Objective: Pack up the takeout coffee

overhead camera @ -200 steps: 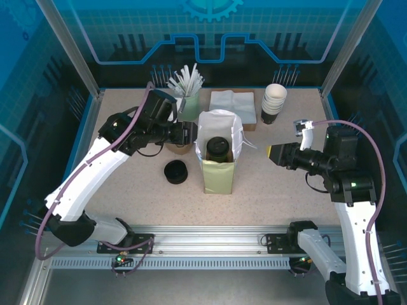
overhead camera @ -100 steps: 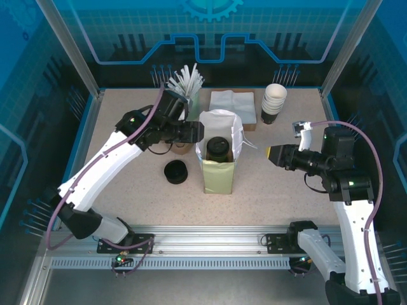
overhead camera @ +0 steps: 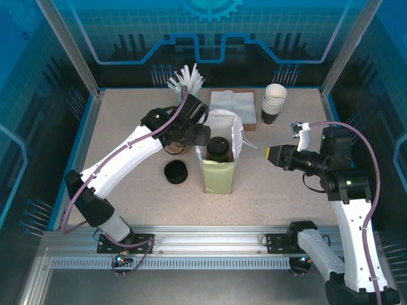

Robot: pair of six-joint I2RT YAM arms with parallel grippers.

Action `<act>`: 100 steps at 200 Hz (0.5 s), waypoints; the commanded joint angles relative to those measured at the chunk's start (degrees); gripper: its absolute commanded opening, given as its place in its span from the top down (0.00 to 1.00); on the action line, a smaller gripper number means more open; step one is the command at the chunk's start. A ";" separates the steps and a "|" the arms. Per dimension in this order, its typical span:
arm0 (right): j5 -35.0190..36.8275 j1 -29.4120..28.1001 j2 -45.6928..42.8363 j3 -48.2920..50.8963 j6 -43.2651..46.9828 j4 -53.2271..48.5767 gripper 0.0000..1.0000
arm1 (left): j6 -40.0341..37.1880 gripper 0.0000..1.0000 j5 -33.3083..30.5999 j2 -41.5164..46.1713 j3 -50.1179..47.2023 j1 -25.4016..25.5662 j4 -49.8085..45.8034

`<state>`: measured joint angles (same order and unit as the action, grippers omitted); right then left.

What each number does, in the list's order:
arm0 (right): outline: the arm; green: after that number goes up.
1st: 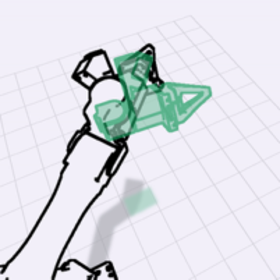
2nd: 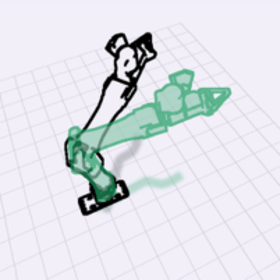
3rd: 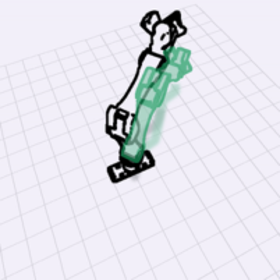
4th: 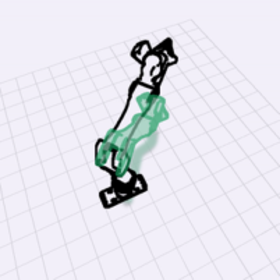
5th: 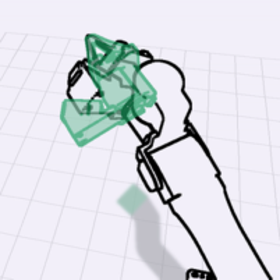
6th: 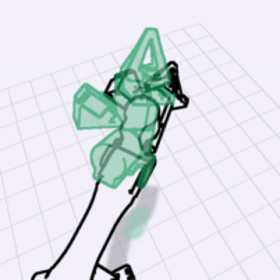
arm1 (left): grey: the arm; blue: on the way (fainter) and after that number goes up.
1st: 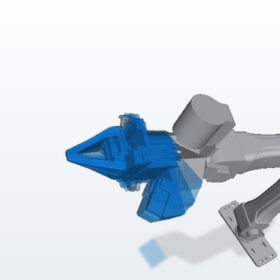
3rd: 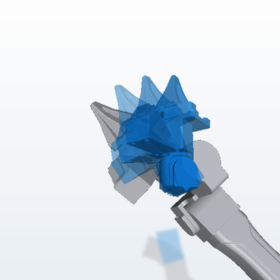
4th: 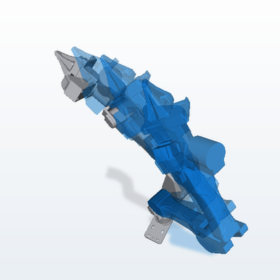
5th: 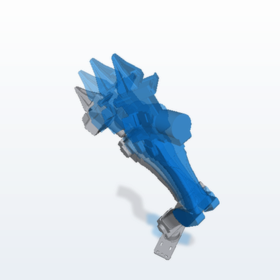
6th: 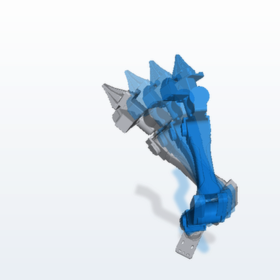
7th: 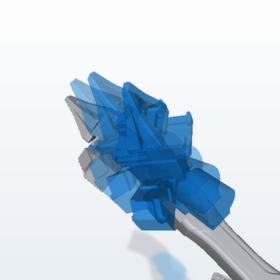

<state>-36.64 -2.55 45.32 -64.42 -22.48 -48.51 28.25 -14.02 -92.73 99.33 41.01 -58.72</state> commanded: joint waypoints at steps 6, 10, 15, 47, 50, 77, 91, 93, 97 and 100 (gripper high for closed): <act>-0.50 0.95 -0.76 1.06 -0.02 1.26 0.66 | 0.09 0.56 -3.94 -0.61 2.34 0.29 -2.64; -0.33 0.94 -0.76 1.09 -0.04 1.45 0.66 | 0.05 0.58 -4.30 -0.61 2.42 0.30 -2.73; -0.25 0.95 -0.76 1.22 -0.03 1.66 0.66 | 0.05 0.63 -4.66 -0.61 2.51 0.31 -2.85; 0.11 0.99 0.58 0.89 -0.14 2.28 0.66 | -0.13 0.82 -5.54 -0.44 2.72 0.32 -3.46; 0.16 0.97 0.78 0.84 -0.19 2.27 0.66 | -0.16 0.83 -5.56 -0.44 2.76 0.34 -3.45; 1.55 0.99 2.36 0.65 -0.16 3.35 0.67 | -0.30 0.89 -6.11 0.26 2.38 0.30 -3.07; 2.17 0.97 3.73 0.23 -0.41 4.31 0.67 | 0.04 0.92 -7.16 0.48 2.63 0.29 -3.60; 2.21 0.97 4.01 0.12 -0.49 4.55 0.67 | 0.09 0.92 -7.27 0.56 2.63 0.23 -3.69; 2.15 0.96 4.55 -0.03 -0.57 5.09 0.67 | 0.25 0.93 -7.56 0.77 2.67 0.28 -3.76; 2.05 1.00 5.09 -0.13 -0.69 5.48 0.67 | 0.37 0.93 -7.74 0.84 2.70 0.29 -3.85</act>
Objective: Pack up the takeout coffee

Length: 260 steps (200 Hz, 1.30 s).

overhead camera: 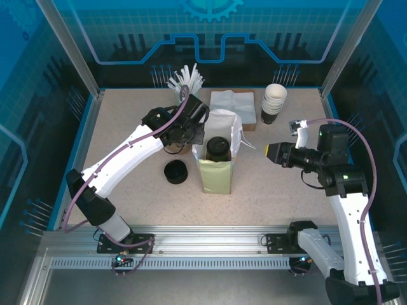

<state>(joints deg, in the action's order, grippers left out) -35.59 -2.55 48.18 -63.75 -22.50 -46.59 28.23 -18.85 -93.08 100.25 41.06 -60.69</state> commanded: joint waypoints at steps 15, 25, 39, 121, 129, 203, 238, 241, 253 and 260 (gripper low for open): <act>-0.56 1.01 6.18 -1.77 -0.85 6.18 0.66 | 0.49 0.93 -2.99 1.64 1.98 0.17 -2.21; -0.56 1.01 9.73 -3.92 -1.11 5.82 0.66 | 1.09 0.93 -2.87 1.67 2.59 0.19 -3.00; -0.92 0.81 14.68 -6.58 -1.77 6.60 0.66 | 1.44 0.92 -3.18 2.20 2.26 0.18 -3.46; 13.23 -7.61 37.76 -23.30 -5.86 8.39 0.64 | 2.66 0.92 -7.93 3.60 1.35 -0.14 -5.67; 14.84 -8.45 40.31 -24.85 -6.14 8.12 0.64 | 2.79 0.92 -7.90 3.99 1.06 -0.27 -5.65; 34.49 -15.94 61.48 -41.87 -4.54 6.33 0.62 | 2.58 0.61 -4.11 5.25 -2.09 -1.14 -2.79; 42.20 -17.69 68.60 -48.69 -3.68 4.92 0.58 | 1.84 0.50 -1.27 6.12 -0.51 -1.16 -2.25; 42.50 -17.75 69.15 -49.08 -3.57 4.93 0.58 | 1.84 0.50 -0.99 6.22 -0.42 -1.16 -2.17; 43.86 -17.73 71.40 -51.06 -3.31 4.69 0.56 | 1.76 0.48 0.60 7.02 0.18 -1.16 -1.83; 44.43 -17.73 72.92 -52.52 -3.01 4.11 0.55 | 1.47 0.46 1.70 7.41 0.54 -1.13 -1.56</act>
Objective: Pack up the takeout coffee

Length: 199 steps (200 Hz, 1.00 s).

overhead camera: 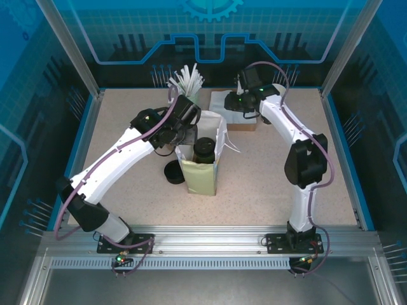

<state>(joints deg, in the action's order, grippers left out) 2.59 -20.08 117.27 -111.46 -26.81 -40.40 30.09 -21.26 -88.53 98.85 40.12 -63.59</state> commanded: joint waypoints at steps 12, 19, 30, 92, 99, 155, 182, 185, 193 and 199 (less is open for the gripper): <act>7.04 -0.27 6.98 -8.23 2.22 -3.69 0.55 | -0.36 0.42 5.88 3.70 2.55 -0.21 1.51; 7.78 -0.30 8.66 -10.27 2.84 -4.71 0.55 | -0.43 0.40 7.37 4.03 3.04 -0.24 1.54; 8.26 -0.27 11.26 -13.15 3.81 -5.85 0.54 | -0.54 0.38 9.70 4.45 4.15 -0.30 1.45; 12.42 -0.39 24.18 -26.01 5.88 -9.35 0.46 | -5.05 0.35 16.78 10.44 2.25 -1.84 7.08; 12.82 -0.40 24.63 -26.16 6.13 -8.69 0.45 | -5.44 0.34 16.81 11.46 1.70 -1.82 8.13; 15.16 0.08 29.28 -30.31 6.81 -7.75 0.32 | -7.52 0.33 15.74 15.28 1.23 -3.95 7.17; 15.38 0.21 32.55 -33.76 7.72 -8.20 0.31 | -8.09 0.32 15.38 17.04 0.31 -5.35 7.39; 15.35 0.26 32.93 -34.19 7.80 -8.32 0.31 | -8.15 0.32 15.37 17.14 0.25 -5.47 7.35; 15.26 0.38 33.96 -35.21 7.91 -8.59 0.31 | -8.11 0.32 15.32 17.50 -0.02 -5.72 7.41; 15.00 0.54 34.57 -35.88 7.87 -8.71 0.32 | -8.03 0.32 15.41 17.59 -0.14 -6.04 7.20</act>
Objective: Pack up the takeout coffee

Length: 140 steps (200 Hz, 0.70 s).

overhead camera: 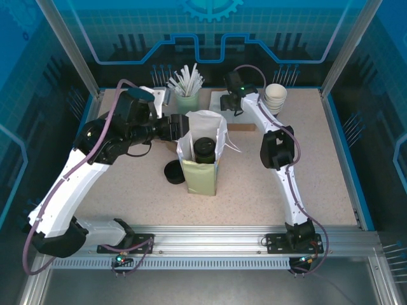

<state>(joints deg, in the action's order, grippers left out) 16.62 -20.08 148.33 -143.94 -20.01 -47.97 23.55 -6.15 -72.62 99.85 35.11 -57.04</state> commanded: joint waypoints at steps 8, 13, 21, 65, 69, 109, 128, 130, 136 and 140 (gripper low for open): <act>0.30 0.81 4.25 -3.98 0.86 -1.34 0.32 | -1.24 0.32 0.31 1.64 -1.24 -1.25 0.31; -0.12 0.95 4.63 -4.21 0.64 -1.43 0.32 | -1.02 0.32 0.43 1.69 -1.36 -1.29 0.12; -0.38 1.20 5.07 -4.50 0.15 -1.59 0.33 | -0.94 0.32 0.60 1.85 -1.54 -1.43 0.16; -1.11 1.35 5.86 -4.51 -0.45 -1.96 0.41 | -1.21 0.32 1.05 2.12 -1.86 -2.12 -0.91; -1.13 1.35 5.91 -4.44 -0.57 -2.08 0.42 | -1.30 0.32 1.06 2.20 -1.77 -2.25 -1.03; -3.57 1.09 4.26 -4.53 -0.29 -0.67 0.64 | -0.19 0.32 1.03 2.99 -3.42 -2.63 0.38; -4.34 1.07 3.40 -4.52 -0.35 -0.03 0.72 | 0.33 0.32 1.23 2.50 -3.87 -2.60 0.28; -4.43 1.09 3.27 -4.56 -0.37 -0.02 0.72 | 0.35 0.32 1.23 2.49 -3.88 -2.62 0.26; -4.49 1.11 2.88 -4.55 -0.38 0.08 0.72 | 0.36 0.32 1.16 2.48 -4.01 -2.59 0.19; -4.49 1.14 2.61 -4.59 -0.36 0.10 0.72 | 0.36 0.32 1.13 2.53 -4.05 -2.64 0.19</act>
<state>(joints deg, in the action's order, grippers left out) 13.91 -19.07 153.18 -146.82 -20.47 -47.99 23.64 -6.09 -70.61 96.64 32.77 -57.08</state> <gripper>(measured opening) 0.286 0.679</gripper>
